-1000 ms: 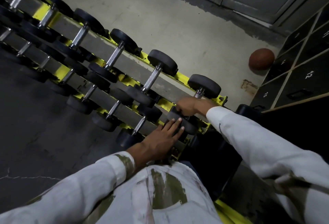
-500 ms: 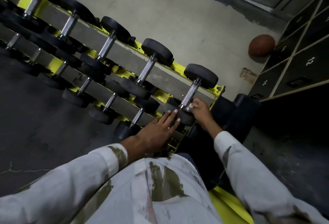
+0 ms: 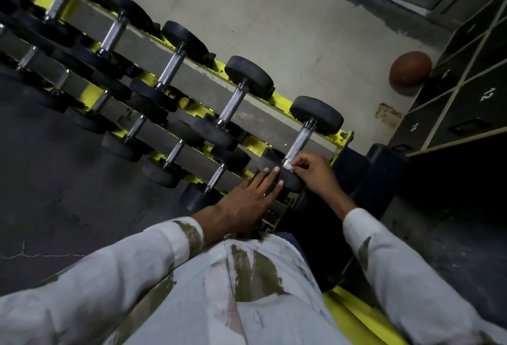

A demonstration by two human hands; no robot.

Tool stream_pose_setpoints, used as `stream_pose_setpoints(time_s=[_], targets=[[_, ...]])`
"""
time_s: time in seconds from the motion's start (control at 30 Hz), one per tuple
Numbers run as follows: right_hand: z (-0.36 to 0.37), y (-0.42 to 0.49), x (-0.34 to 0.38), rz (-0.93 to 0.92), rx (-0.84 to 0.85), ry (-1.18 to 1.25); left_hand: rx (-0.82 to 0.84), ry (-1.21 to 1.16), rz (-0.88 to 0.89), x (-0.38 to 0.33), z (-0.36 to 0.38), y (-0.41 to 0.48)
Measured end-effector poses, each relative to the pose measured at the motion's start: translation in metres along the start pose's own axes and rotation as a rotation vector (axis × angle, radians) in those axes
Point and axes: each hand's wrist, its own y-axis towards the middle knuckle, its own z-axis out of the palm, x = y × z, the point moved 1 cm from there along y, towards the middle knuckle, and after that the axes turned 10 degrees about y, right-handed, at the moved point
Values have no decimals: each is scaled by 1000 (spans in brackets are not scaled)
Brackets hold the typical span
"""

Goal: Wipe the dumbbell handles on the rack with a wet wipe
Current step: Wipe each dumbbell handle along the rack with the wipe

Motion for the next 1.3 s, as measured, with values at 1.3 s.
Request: stream_pose_setpoints(time_s=[1.3], targets=[[22,19,21,-97,-710,35,-32,13,-22,-1,2,1]])
